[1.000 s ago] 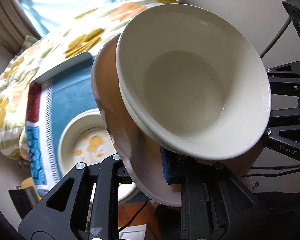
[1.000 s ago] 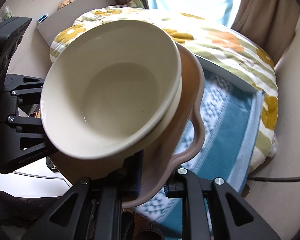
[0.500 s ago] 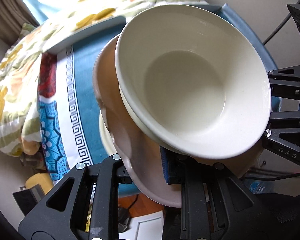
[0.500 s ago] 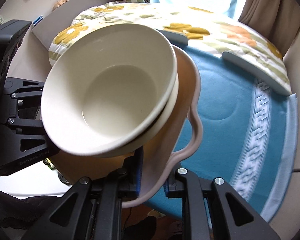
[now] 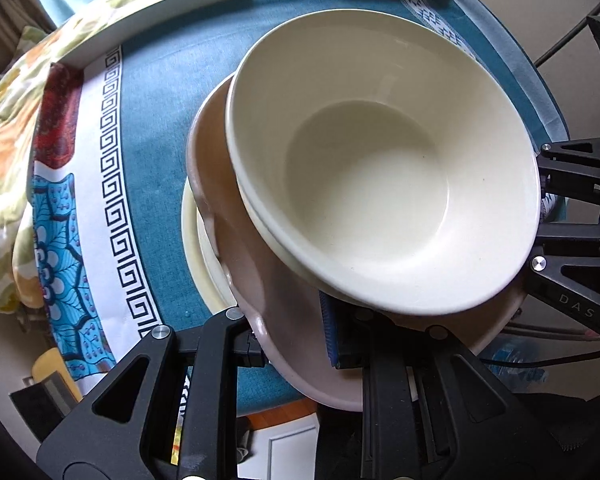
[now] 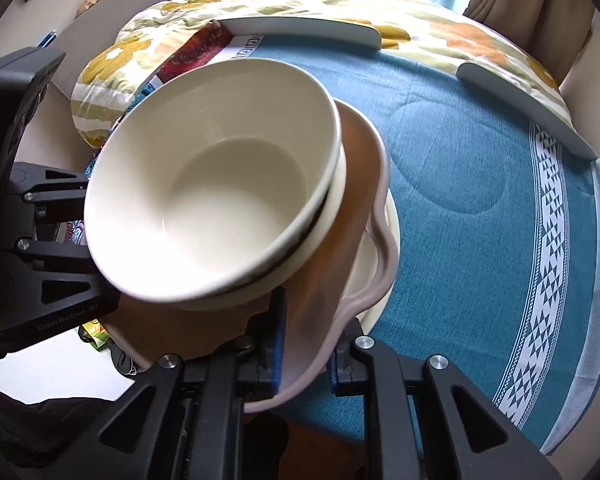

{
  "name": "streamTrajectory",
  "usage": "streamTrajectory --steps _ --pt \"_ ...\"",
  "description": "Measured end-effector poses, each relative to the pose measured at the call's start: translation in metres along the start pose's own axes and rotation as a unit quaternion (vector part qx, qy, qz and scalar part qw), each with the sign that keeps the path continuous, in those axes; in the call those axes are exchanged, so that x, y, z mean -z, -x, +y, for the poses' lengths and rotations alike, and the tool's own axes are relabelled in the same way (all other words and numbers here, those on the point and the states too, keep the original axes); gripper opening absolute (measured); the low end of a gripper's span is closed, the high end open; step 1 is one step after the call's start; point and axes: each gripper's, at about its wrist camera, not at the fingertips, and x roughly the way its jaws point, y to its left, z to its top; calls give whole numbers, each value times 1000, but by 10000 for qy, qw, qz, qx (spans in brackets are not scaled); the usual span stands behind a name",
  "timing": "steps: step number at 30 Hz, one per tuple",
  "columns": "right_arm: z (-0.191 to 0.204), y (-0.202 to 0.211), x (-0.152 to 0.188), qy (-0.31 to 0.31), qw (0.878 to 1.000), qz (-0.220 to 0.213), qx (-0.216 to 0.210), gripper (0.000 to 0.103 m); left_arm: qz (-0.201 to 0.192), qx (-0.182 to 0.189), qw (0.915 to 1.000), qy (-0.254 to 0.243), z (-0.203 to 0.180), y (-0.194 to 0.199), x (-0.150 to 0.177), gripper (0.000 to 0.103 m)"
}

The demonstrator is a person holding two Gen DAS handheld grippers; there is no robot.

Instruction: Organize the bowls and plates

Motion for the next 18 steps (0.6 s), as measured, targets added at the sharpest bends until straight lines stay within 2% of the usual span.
streamTrajectory --steps 8,13,18 --pt "-1 -1 1 7 10000 23 -25 16 -37 -113 9999 -118 -3 -2 3 17" --pt "-3 -3 -3 -55 9998 185 -93 16 160 -95 9996 -215 -3 -5 -3 18" --pt "-4 -7 -12 -139 9979 607 -196 16 554 73 9979 -336 -3 -10 -14 26"
